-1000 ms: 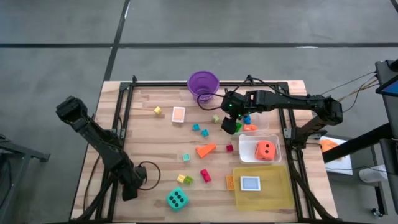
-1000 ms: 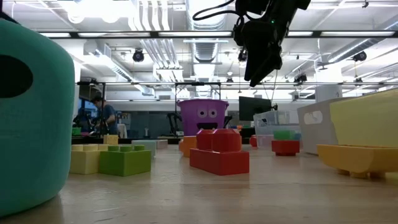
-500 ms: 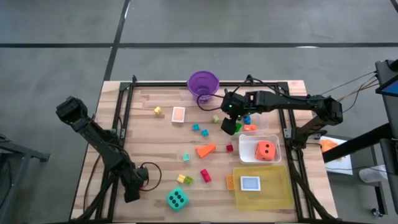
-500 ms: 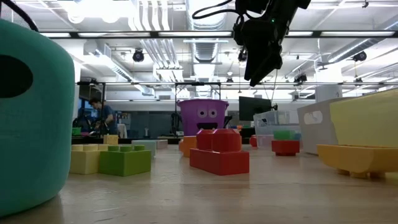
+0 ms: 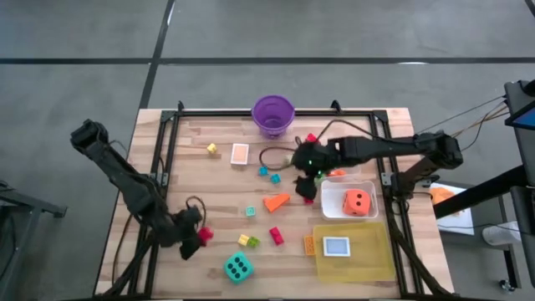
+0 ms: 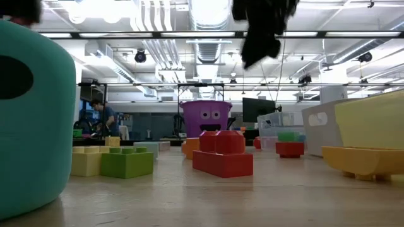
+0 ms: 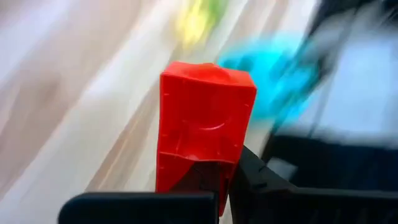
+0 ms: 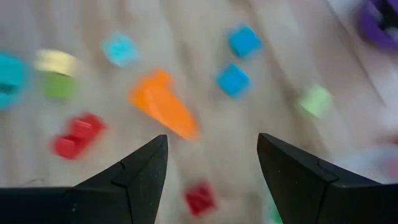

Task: Pick & Place Toys
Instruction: Put the red game piece into the transparent bin

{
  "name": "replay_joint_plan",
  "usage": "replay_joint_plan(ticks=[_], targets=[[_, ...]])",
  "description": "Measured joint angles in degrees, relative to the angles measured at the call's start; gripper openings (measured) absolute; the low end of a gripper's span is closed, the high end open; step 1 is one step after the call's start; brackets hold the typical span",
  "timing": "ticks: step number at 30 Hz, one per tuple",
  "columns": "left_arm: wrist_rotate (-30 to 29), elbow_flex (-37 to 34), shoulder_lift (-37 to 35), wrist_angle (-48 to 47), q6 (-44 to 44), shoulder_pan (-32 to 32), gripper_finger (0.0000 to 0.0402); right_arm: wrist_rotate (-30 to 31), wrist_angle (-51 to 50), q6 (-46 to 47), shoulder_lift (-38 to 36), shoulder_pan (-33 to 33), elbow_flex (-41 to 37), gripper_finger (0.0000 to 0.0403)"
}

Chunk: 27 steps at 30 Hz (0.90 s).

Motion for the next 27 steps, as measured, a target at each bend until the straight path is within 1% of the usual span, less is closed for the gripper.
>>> replay_joint_plan(ticks=[2, 4, 5, 7, 9, 11, 13, 16, 19, 22, 27], targets=[[-7.4, 0.1, -2.1, 4.5, 0.3, 1.3, 0.0000, -0.1, 4.5, 1.7, 0.0, 3.1, 1.1, 0.0244], [-13.0, 0.1, -3.4, 10.2, 3.8, 3.3, 0.0000, -0.1, 10.3, 6.4, 0.0, 5.7, 2.2, 0.0244], [-14.7, 0.1, -3.8, 13.2, 6.5, 4.5, 0.0000, 0.2, 13.4, 10.6, 0.0, 6.7, 2.7, 0.0244], [-16.4, 0.1, -4.1, 19.5, 13.4, 7.5, 0.0000, 0.7, 20.0, 20.4, 0.0, 8.0, 3.3, 0.0244], [-16.7, 0.2, -4.1, 25.4, 20.8, 10.6, 0.0000, 1.2, 26.9, 27.4, -0.1, 8.6, 3.6, 0.0244], [-16.7, 0.2, -4.1, 30.8, 26.9, 13.5, 0.0000, 3.0, 31.7, 31.5, -0.1, 8.8, 4.4, 0.0244], [-16.6, 0.2, -4.1, 35.6, 32.1, 16.1, 0.0000, 6.0, 32.5, 34.8, -0.1, 8.8, 5.8, 0.0244], [-16.6, 0.2, -4.1, 41.3, 38.9, 19.4, 0.0000, 10.6, 30.5, 35.7, 0.0, 8.7, 7.4, 0.0244], [-15.3, 0.2, -3.6, 44.8, 41.2, 22.8, 0.0000, 12.3, 30.3, 35.2, 0.7, 8.6, 9.2, 0.0244], [-11.3, 0.9, -2.4, 46.2, 41.4, 26.2, 0.0000, 12.3, 30.4, 33.4, 1.4, 8.0, 11.4, 0.0244], [-4.2, 4.7, 0.4, 46.4, 43.2, 28.7, 0.0000, 12.3, 29.1, 30.9, 3.2, 6.7, 13.7, 0.0244]])
